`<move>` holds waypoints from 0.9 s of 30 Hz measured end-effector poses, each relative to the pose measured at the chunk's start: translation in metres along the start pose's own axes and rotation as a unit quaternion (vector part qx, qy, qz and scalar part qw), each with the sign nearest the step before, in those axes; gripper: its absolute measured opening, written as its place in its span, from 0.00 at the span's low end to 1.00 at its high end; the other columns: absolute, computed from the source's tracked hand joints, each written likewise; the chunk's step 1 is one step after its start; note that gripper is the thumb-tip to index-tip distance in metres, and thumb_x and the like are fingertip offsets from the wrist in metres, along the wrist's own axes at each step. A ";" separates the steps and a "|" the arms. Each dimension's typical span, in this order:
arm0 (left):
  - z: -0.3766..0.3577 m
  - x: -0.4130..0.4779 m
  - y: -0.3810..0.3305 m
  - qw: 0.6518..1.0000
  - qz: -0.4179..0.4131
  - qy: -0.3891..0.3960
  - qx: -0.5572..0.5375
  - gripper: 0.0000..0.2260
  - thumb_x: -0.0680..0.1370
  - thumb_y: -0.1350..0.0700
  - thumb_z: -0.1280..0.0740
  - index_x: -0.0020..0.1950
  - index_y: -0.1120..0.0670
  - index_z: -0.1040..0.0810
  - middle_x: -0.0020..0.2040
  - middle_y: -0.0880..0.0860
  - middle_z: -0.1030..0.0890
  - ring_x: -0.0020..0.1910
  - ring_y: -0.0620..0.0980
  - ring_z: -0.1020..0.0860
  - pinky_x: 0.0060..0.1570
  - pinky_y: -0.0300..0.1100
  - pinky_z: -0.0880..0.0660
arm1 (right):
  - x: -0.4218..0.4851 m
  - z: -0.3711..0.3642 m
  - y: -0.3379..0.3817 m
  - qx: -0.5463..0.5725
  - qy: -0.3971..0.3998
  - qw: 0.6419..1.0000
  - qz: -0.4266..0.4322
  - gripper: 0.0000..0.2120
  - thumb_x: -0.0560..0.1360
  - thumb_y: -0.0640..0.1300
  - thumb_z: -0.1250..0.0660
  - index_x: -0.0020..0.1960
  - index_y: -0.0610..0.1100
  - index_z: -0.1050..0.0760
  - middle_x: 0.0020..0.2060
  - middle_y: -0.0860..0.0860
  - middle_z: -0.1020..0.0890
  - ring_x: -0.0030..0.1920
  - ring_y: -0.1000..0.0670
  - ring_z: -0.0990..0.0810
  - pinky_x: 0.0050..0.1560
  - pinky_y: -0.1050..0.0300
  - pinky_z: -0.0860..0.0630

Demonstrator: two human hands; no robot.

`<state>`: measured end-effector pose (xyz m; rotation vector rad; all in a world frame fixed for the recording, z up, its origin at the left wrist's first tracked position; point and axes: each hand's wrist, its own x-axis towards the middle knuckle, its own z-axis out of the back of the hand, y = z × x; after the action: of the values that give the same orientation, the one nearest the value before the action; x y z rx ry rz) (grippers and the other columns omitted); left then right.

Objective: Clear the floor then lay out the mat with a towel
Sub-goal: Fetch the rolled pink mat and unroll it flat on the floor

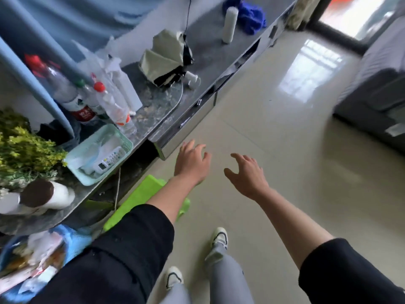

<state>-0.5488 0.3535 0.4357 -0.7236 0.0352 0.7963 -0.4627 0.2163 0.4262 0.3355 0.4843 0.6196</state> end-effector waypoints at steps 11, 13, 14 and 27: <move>-0.002 0.148 -0.287 0.993 -0.100 -0.041 -0.048 0.16 0.77 0.58 0.40 0.63 0.58 0.24 0.63 0.58 0.22 0.64 0.57 0.27 0.62 0.44 0.32 | 0.122 0.248 -0.143 0.042 -0.113 0.990 -0.072 0.25 0.75 0.52 0.36 0.69 0.44 0.33 0.66 0.43 0.27 0.66 0.42 0.31 0.63 0.50 0.34; -0.004 0.184 -0.330 0.991 -0.107 -0.056 -0.050 0.15 0.77 0.58 0.40 0.62 0.58 0.24 0.62 0.58 0.21 0.63 0.57 0.27 0.60 0.44 0.31 | 0.156 0.293 -0.167 0.039 -0.129 0.989 -0.069 0.25 0.75 0.52 0.36 0.69 0.44 0.33 0.65 0.43 0.27 0.65 0.41 0.30 0.63 0.51 0.33; -0.004 0.203 -0.351 0.991 -0.108 -0.061 -0.053 0.15 0.77 0.57 0.40 0.62 0.58 0.24 0.62 0.58 0.21 0.63 0.57 0.26 0.60 0.44 0.31 | 0.175 0.315 -0.176 0.041 -0.137 0.987 -0.068 0.25 0.75 0.52 0.36 0.69 0.44 0.33 0.65 0.43 0.27 0.65 0.41 0.30 0.63 0.51 0.32; 0.000 0.524 -0.557 0.980 -0.121 -0.123 -0.101 0.13 0.76 0.56 0.38 0.59 0.57 0.23 0.60 0.57 0.21 0.60 0.56 0.25 0.57 0.44 0.30 | 0.491 0.531 -0.246 0.024 -0.209 0.976 -0.055 0.27 0.74 0.54 0.36 0.70 0.45 0.34 0.67 0.44 0.28 0.67 0.42 0.33 0.63 0.43 0.34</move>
<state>0.1932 0.4242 0.6057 -0.7983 -0.3552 0.6551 0.2799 0.2517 0.6012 0.4685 0.1124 0.4140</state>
